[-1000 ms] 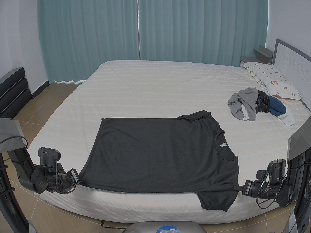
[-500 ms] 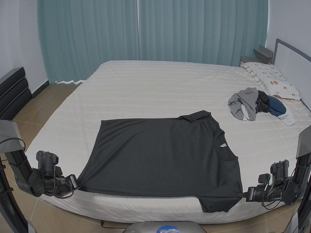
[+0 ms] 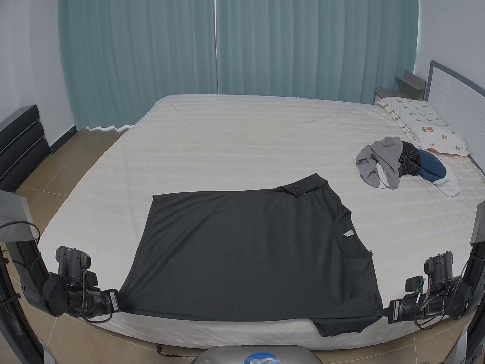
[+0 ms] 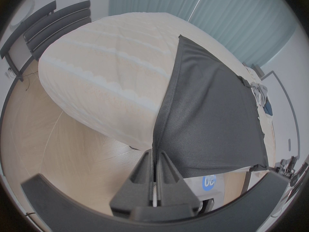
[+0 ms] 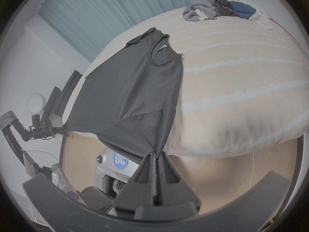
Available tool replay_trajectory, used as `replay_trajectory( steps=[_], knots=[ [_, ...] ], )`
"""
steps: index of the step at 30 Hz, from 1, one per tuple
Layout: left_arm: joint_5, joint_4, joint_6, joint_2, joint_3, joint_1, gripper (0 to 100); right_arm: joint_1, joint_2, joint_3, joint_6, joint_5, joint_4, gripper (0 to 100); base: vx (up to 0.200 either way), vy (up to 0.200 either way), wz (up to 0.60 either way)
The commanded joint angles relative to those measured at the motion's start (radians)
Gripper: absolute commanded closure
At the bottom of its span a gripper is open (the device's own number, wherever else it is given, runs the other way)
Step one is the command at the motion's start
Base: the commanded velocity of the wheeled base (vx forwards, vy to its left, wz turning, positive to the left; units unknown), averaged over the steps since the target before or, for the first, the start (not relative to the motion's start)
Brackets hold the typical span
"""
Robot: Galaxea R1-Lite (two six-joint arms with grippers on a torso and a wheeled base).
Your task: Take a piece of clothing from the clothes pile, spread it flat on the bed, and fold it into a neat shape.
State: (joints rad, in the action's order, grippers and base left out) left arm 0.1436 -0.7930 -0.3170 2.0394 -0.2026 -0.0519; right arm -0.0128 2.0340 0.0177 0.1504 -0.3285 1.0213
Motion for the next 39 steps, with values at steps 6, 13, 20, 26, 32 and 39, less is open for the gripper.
replay_trajectory(
  steps=[6, 13, 20, 26, 32, 39],
  knots=[
    [-0.001, 0.000, 0.041, -0.025, 0.040, 0.000, 100, -0.001, -0.075, -0.018, -0.035, 0.003, -0.095, 100, 0.000, 0.000, 0.00],
    [-0.004, 0.001, 0.101, -0.041, 0.081, 0.004, 100, -0.001, -0.113, -0.018, -0.069, 0.006, -0.155, 100, 0.000, 0.000, 0.00],
    [-0.006, 0.001, 0.153, -0.047, 0.114, 0.006, 100, 0.000, -0.140, -0.018, -0.109, 0.034, -0.214, 100, 0.000, 0.000, 0.00],
    [-0.042, 0.001, 0.187, -0.067, 0.138, 0.007, 100, -0.001, -0.181, -0.018, -0.138, 0.037, -0.276, 100, 0.000, 0.000, 0.00],
    [-0.042, 0.012, 0.190, -0.094, 0.143, 0.007, 100, 0.000, -0.224, -0.018, -0.150, 0.037, -0.300, 100, 0.000, 0.000, 0.00],
    [-0.041, 0.074, 0.177, -0.145, 0.089, 0.000, 100, 0.007, -0.230, -0.002, -0.141, 0.029, -0.282, 100, 0.000, 0.000, 0.00]
  ],
)
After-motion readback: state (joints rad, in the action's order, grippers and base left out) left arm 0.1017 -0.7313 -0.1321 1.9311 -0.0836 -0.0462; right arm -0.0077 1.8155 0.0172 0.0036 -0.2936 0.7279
